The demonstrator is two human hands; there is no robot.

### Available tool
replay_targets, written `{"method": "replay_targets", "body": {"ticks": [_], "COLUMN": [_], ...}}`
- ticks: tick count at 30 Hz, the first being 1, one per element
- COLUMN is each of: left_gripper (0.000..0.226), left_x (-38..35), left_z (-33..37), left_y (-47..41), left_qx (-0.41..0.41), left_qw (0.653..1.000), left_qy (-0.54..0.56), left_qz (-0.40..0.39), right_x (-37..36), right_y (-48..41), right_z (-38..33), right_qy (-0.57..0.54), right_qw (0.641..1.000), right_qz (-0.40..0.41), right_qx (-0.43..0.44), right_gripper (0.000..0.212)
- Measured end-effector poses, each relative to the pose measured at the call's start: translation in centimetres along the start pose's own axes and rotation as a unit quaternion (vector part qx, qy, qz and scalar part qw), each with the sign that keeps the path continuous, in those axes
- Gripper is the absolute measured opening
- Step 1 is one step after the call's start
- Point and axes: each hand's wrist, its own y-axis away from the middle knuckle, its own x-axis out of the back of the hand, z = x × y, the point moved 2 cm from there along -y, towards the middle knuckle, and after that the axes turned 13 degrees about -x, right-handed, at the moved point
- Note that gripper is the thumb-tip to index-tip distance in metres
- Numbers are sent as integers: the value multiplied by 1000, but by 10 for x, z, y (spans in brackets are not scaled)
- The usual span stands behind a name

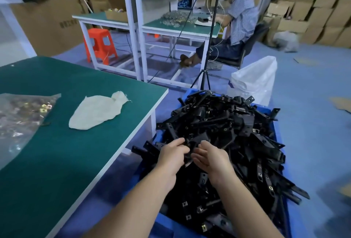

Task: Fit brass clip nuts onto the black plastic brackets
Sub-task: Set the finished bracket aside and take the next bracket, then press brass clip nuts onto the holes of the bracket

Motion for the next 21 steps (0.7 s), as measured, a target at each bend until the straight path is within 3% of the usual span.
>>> {"method": "replay_targets", "body": {"ticks": [4, 10, 13, 17, 21], "left_gripper": [41, 32, 42, 47, 40], "left_x": [22, 62, 84, 127, 198], "left_z": [8, 49, 71, 102, 128], "left_y": [-4, -2, 11, 33, 68], "left_qx": [-48, -123, -172, -246, -305], "left_qw": [999, 991, 981, 953, 899], "left_qy": [6, -14, -56, -109, -172], "left_qz": [17, 45, 77, 141, 263], "right_x": [-39, -103, -138, -196, -271], "right_y": [11, 36, 55, 90, 134], "right_z": [21, 10, 5, 10, 32], "right_qy": [-10, 0, 10, 40, 54], "right_qw": [997, 990, 986, 963, 939], "right_qz": [-69, -129, -151, -233, -315], "right_qx": [-12, 47, 74, 127, 129], "right_gripper": [23, 16, 15, 23, 27]}}
